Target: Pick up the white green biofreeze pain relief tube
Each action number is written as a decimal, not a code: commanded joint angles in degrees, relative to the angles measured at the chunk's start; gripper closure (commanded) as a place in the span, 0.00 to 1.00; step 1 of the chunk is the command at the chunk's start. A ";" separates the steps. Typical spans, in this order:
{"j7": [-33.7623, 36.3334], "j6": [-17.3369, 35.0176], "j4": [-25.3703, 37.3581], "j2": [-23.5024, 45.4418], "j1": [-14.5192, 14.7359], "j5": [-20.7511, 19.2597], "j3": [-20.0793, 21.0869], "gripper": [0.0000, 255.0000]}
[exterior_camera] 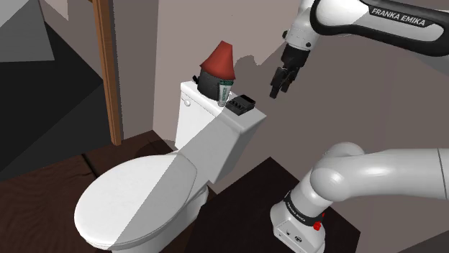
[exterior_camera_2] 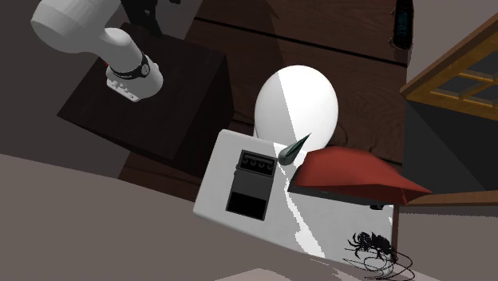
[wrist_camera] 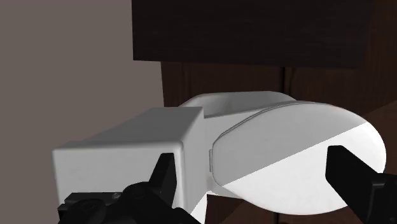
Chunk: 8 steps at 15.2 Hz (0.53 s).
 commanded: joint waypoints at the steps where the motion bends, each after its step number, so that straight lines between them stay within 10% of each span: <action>1: 0.00 0.00 0.00 0.00 0.00 0.00 0.00 0.00; 8: -12.06 6.11 7.91 15.38 1.03 -3.41 -6.65 0.00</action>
